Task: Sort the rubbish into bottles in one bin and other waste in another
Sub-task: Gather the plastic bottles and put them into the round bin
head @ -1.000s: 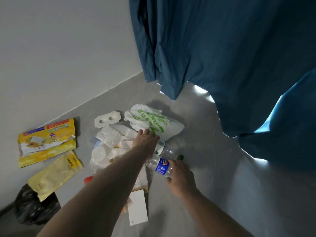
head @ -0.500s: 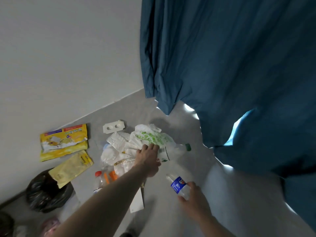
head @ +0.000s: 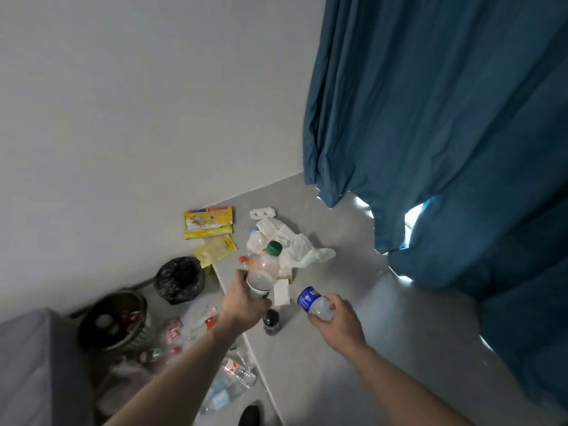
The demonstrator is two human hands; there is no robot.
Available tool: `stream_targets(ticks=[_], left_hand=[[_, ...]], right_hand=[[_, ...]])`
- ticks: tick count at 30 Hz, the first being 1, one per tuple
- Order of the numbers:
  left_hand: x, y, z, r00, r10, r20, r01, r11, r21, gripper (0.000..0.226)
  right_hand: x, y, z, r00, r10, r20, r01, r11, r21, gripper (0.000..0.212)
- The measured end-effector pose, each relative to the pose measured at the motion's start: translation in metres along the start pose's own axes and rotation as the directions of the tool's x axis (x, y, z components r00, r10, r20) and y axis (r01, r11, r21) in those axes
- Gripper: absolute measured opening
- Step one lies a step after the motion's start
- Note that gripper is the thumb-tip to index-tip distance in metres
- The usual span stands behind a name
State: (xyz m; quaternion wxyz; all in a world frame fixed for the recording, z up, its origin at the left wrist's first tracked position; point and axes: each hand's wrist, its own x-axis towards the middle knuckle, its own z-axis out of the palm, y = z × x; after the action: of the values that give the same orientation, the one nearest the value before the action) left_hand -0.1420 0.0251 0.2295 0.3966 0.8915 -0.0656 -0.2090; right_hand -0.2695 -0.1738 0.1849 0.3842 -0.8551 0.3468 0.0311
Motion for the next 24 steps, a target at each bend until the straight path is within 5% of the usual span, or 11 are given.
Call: stream_targets(ticks=[4, 11, 15, 24], left_hand=[[-0.075, -0.049, -0.04, 0.994, -0.052, -0.099, 0.048, 0.998, -0.036, 0.069], [-0.169, -0.14, -0.112, 0.953, -0.185, -0.238, 0.138, 0.97, -0.202, 0.029], [-0.208, -0.203, -0.154, 0.918, -0.318, -0.237, 0.275, 0.941, -0.196, 0.047], [-0.252, -0.303, -0.241, 0.902, -0.315, -0.295, 0.298, 0.949, -0.1, 0.062]], right_hand=[[-0.052, -0.024, 0.024, 0.994, -0.1, 0.049, 0.101, 0.995, -0.019, 0.052], [-0.112, -0.067, 0.09, 0.962, -0.205, 0.179, 0.222, 0.972, -0.079, 0.057], [-0.14, -0.102, 0.139, 0.946, -0.223, 0.236, 0.259, 0.957, -0.133, 0.059], [-0.229, -0.171, 0.233, 0.932, -0.222, 0.285, 0.273, 0.949, -0.155, 0.056]])
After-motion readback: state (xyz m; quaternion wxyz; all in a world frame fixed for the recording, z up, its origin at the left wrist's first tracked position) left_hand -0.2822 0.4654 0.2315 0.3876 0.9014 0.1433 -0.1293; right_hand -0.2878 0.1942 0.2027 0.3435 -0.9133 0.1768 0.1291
